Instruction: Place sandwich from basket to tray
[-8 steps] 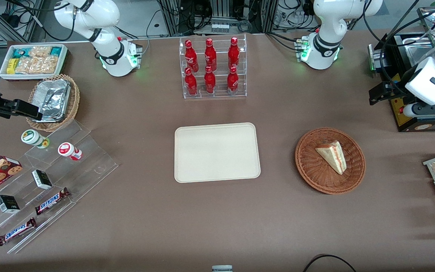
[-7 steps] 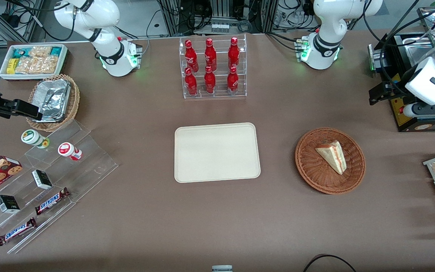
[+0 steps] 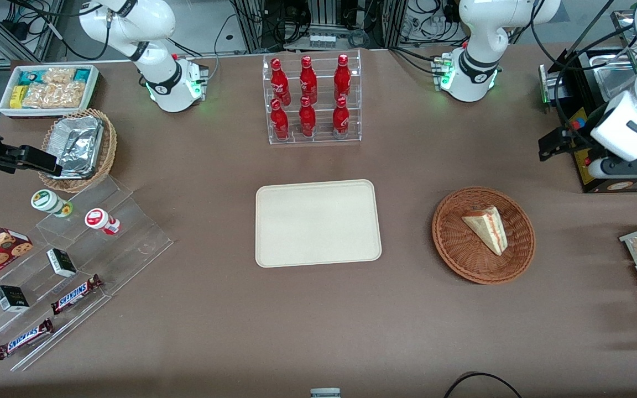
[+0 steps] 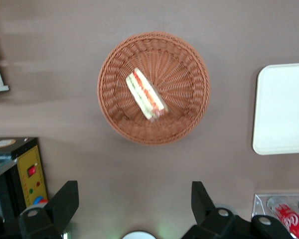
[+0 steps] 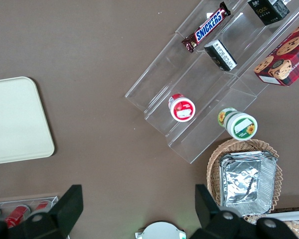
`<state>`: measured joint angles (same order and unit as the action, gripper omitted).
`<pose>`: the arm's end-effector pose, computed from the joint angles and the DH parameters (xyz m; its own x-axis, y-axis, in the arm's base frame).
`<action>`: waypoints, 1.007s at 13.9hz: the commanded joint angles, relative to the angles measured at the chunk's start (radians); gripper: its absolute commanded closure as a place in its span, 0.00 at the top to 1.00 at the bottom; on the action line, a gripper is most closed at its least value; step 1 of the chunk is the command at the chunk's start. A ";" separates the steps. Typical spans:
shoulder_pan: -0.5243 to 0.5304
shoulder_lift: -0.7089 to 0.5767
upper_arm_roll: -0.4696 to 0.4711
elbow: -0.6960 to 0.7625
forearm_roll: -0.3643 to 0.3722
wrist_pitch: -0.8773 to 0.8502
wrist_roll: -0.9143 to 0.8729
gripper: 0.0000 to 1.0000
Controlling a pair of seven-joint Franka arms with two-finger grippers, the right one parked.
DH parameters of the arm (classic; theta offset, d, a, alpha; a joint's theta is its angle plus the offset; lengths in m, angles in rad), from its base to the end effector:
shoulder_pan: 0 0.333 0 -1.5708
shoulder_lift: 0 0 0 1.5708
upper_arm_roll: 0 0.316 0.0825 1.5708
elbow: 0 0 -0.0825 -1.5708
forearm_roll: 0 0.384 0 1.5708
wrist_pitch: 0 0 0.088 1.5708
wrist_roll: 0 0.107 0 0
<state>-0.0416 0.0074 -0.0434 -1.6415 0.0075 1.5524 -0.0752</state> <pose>0.5495 -0.0459 0.5857 0.9954 -0.0093 -0.0955 -0.0107 -0.9998 -0.0144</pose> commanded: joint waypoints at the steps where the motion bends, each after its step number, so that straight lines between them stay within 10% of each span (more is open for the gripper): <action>1: -0.003 0.016 0.002 -0.084 -0.001 0.101 0.014 1.00; 14: -0.009 0.036 0.000 -0.475 0.002 0.593 0.003 1.00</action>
<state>-0.0465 0.0588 -0.0482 -2.0730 0.0075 2.0963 -0.0735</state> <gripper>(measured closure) 0.000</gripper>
